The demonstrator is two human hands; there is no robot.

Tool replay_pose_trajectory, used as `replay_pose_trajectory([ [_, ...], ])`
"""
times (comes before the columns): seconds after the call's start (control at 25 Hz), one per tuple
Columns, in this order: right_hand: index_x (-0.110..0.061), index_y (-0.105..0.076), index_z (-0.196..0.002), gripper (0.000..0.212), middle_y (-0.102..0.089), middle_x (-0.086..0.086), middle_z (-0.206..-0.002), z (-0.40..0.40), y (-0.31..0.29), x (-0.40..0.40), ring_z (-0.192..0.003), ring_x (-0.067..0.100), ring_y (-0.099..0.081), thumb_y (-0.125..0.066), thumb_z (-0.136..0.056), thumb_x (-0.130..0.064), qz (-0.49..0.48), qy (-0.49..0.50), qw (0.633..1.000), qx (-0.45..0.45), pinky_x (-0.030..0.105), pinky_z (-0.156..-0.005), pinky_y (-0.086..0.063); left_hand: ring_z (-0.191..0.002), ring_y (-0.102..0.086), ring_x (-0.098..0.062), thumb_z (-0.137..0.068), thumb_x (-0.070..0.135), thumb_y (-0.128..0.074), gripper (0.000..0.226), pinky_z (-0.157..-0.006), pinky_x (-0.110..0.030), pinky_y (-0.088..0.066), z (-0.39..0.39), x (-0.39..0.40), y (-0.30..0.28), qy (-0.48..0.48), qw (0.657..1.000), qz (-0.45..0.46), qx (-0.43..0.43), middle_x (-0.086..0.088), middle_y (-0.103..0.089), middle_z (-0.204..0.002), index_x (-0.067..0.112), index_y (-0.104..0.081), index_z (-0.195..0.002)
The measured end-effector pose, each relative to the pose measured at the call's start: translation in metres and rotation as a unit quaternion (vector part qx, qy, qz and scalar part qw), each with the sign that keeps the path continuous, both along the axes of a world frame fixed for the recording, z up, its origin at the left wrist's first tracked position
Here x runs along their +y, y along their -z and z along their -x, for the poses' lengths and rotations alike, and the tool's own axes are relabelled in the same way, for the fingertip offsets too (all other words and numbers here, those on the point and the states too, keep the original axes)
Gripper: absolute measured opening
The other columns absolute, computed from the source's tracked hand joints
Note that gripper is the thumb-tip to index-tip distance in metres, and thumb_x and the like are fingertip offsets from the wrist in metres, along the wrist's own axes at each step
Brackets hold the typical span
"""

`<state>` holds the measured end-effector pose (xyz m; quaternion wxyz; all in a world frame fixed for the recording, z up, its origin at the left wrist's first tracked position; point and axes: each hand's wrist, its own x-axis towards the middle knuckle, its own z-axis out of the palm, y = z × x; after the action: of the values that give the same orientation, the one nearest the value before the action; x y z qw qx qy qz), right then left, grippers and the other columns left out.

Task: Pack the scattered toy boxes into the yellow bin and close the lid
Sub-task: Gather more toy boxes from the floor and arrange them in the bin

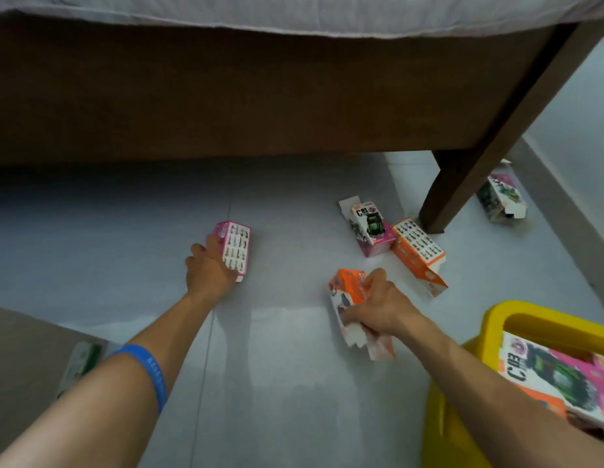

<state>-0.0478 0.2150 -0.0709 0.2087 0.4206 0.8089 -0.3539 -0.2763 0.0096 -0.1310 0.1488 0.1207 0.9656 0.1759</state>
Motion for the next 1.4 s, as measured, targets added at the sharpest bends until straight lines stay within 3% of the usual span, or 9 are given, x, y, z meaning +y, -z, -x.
replay_pose_trajectory([
  [0.08, -0.027, -0.035, -0.122, 0.074, -0.061, 0.0, -0.112, -0.002, -0.01, 0.001, -0.096, 0.021, -0.066, -0.082, -0.067, -0.039, 0.091, 0.078, 0.988, 0.098, 0.035, -0.081, -0.054, -0.118, -0.056, -0.04, -0.073, 0.027, -0.087, 0.089, -0.1, -0.044, -0.047, 0.01, 0.001, 0.004, -0.062, 0.993, -0.067, -0.076, -0.018, -0.055, -0.134, 0.014, -0.034, -0.144],
  [0.2, -0.031, -0.033, -0.133, 0.084, -0.07, 0.003, -0.113, -0.011, -0.027, 0.001, -0.087, 0.019, -0.073, -0.082, -0.065, -0.037, 0.187, 0.123, 0.961, 0.163, 0.034, -0.071, -0.057, -0.111, -0.062, -0.028, -0.072, 0.008, -0.087, 0.079, -0.093, -0.037, -0.05, 0.003, 0.0, 0.011, -0.162, 0.949, -0.209, -0.173, -0.018, -0.06, -0.133, 0.01, -0.042, -0.138],
  [0.44, -0.035, -0.032, -0.137, 0.083, -0.073, 0.003, -0.112, -0.033, -0.045, 0.005, -0.088, 0.02, -0.074, -0.082, -0.07, -0.039, 0.185, 0.12, 0.956, 0.191, 0.046, -0.087, -0.059, -0.108, -0.06, -0.041, -0.088, 0.018, -0.067, 0.069, -0.091, -0.039, -0.049, -0.041, 0.026, 0.003, -0.04, 0.994, -0.084, -0.064, -0.018, -0.06, -0.127, 0.032, -0.032, -0.145],
  [0.6, -0.035, -0.037, -0.132, 0.076, -0.078, -0.001, -0.092, -0.044, -0.062, 0.008, -0.074, 0.014, -0.076, -0.083, -0.072, -0.038, 0.212, 0.134, 0.945, 0.211, 0.03, -0.059, -0.059, -0.107, -0.06, -0.038, -0.086, 0.002, -0.056, 0.074, -0.085, -0.039, -0.054, -0.077, 0.038, -0.02, -0.009, 0.985, -0.141, -0.103, -0.009, -0.06, -0.126, 0.04, -0.035, -0.147],
  [0.76, -0.026, -0.049, -0.115, 0.057, -0.074, 0.006, -0.105, -0.059, -0.092, 0.013, -0.07, 0.013, -0.075, -0.082, -0.07, -0.028, 0.237, 0.235, 0.882, 0.332, 0.024, -0.049, -0.053, -0.092, -0.062, -0.028, -0.085, -0.018, -0.042, 0.082, -0.06, -0.038, -0.059, -0.12, 0.08, -0.08, -0.049, 0.899, -0.357, -0.249, -0.012, -0.06, -0.117, 0.042, -0.045, -0.141],
  [0.96, -0.034, -0.044, -0.112, 0.073, -0.068, 0.016, -0.114, -0.143, -0.126, 0.045, -0.086, 0.03, -0.075, -0.084, -0.051, -0.037, 0.203, 0.335, 0.794, 0.465, 0.052, -0.074, -0.061, -0.112, -0.062, -0.031, -0.083, -0.025, -0.05, 0.103, -0.072, -0.044, -0.062, -0.197, 0.124, -0.162, 0.114, 0.781, -0.471, -0.393, -0.006, -0.045, -0.144, 0.066, -0.041, -0.13],
  [1.16, -0.025, -0.043, -0.135, 0.076, -0.073, 0.016, -0.11, -0.286, -0.137, 0.087, -0.083, 0.029, -0.075, -0.08, -0.068, -0.02, 0.175, 0.424, 0.754, 0.47, 0.049, -0.067, -0.062, -0.108, -0.069, -0.018, -0.08, -0.02, -0.062, 0.113, -0.075, -0.045, -0.062, -0.305, 0.157, -0.21, 0.385, 0.746, -0.355, -0.411, 0.023, -0.039, -0.136, 0.072, -0.027, -0.136],
  [1.28, -0.028, -0.049, -0.127, 0.073, -0.078, 0.001, -0.091, -0.342, -0.131, 0.086, -0.073, 0.021, -0.075, -0.081, -0.062, -0.024, 0.138, 0.428, 0.765, 0.461, 0.029, -0.051, -0.056, -0.1, -0.072, -0.018, -0.079, -0.009, -0.07, 0.116, -0.074, -0.04, -0.062, -0.359, 0.166, -0.206, 0.497, 0.734, -0.208, -0.414, 0.027, -0.038, -0.133, 0.074, -0.013, -0.137],
  [1.4, -0.032, -0.047, -0.126, 0.08, -0.078, -0.003, -0.092, -0.382, -0.12, 0.08, -0.079, 0.019, -0.075, -0.082, -0.053, -0.034, 0.075, 0.422, 0.813, 0.395, 0.033, -0.061, -0.06, -0.088, -0.072, -0.01, -0.079, 0.016, -0.079, 0.097, -0.072, -0.034, -0.061, -0.393, 0.17, -0.197, 0.57, 0.719, -0.075, -0.391, 0.02, -0.05, -0.127, 0.067, -0.023, -0.139],
])
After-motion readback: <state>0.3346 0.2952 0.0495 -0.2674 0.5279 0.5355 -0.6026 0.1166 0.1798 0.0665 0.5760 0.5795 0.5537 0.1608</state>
